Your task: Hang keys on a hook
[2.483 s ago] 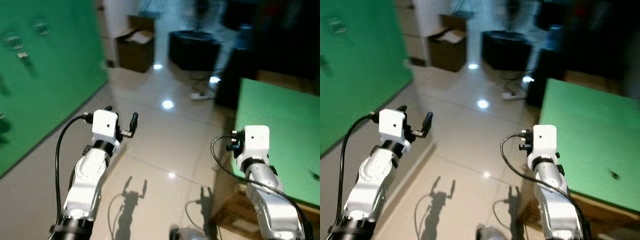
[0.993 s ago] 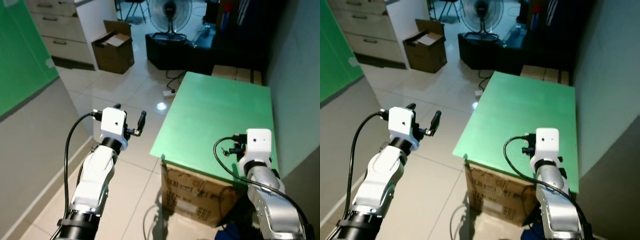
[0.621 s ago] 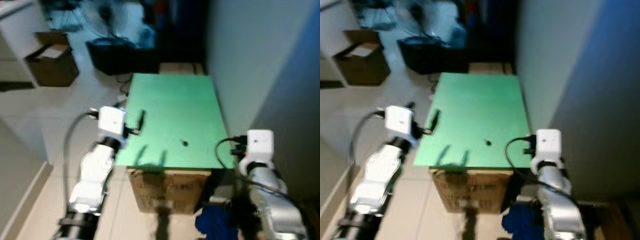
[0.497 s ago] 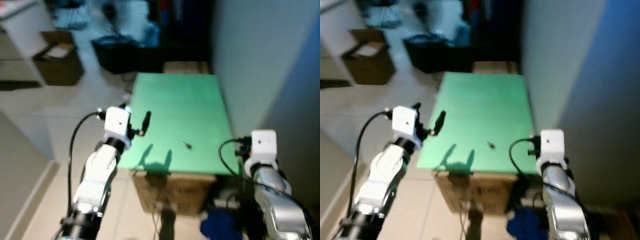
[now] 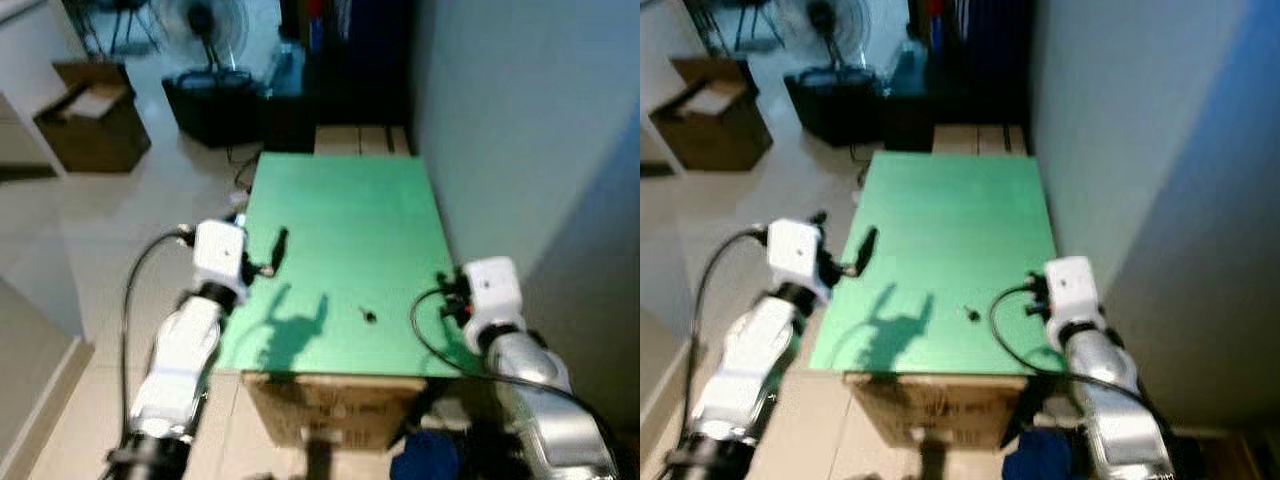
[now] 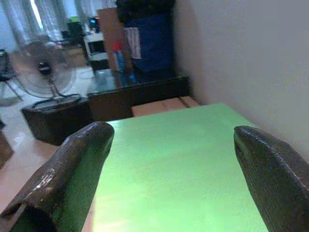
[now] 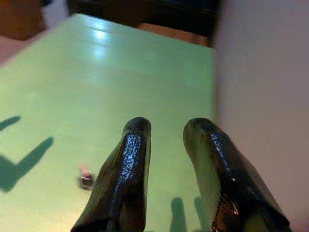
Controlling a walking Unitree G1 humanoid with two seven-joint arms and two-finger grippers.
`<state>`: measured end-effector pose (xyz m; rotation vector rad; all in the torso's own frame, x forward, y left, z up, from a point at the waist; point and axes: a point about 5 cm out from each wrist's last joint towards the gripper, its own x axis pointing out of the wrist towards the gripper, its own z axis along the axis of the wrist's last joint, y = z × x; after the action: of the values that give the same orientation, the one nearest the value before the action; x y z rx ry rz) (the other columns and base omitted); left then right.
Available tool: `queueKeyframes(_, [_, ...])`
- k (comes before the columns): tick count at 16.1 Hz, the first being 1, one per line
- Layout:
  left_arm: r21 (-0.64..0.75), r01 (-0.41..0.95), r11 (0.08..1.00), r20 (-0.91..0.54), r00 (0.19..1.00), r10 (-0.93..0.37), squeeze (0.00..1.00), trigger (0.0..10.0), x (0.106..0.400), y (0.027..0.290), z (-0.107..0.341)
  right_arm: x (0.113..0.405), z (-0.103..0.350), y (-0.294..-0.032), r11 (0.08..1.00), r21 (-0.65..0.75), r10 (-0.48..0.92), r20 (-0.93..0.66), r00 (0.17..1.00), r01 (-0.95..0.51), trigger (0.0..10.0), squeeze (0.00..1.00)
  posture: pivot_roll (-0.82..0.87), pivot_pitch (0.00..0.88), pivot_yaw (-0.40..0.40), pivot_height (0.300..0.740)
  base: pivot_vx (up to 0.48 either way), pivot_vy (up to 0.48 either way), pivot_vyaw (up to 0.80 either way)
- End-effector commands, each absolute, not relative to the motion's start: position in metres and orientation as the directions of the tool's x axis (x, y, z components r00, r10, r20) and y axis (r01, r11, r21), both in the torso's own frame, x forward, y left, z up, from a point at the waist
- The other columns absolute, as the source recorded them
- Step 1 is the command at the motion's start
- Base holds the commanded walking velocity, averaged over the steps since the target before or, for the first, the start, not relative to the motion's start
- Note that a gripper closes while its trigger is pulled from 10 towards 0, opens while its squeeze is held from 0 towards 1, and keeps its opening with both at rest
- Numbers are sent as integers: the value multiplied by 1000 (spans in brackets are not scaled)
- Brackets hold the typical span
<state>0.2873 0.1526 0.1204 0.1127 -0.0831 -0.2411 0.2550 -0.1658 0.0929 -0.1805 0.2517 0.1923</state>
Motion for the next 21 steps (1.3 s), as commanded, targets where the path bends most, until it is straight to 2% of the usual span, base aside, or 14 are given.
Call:
queueKeyframes(1, [123,217,968,49,973,-225,0,10000,286,158,118,256,97,-159,959,-144,204,-242,949,-243,10000,0,-109,43,35,740,0,0,0])
queueKeyframes(6, [130,190,973,52,979,-198,0,10000,286,161,122,259,95,-155,935,-176,261,-250,932,-309,10000,0,-85,73,16,740,0,0,0])
queueKeyframes(10, [141,222,965,74,969,-234,0,10000,285,159,128,258,92,-151,930,-157,288,-254,923,-333,10000,0,-83,70,27,740,224,0,800])
queueKeyframes(18, [141,276,951,57,957,-286,0,10000,289,151,129,252,90,-169,967,-98,204,-268,942,-237,10000,0,-106,78,61,740,315,0,67])
queueKeyframes(21, [139,280,950,39,957,-288,0,10000,287,149,126,251,90,-171,963,-126,196,-270,943,-236,10000,0,-110,81,63,740,89,0,0])
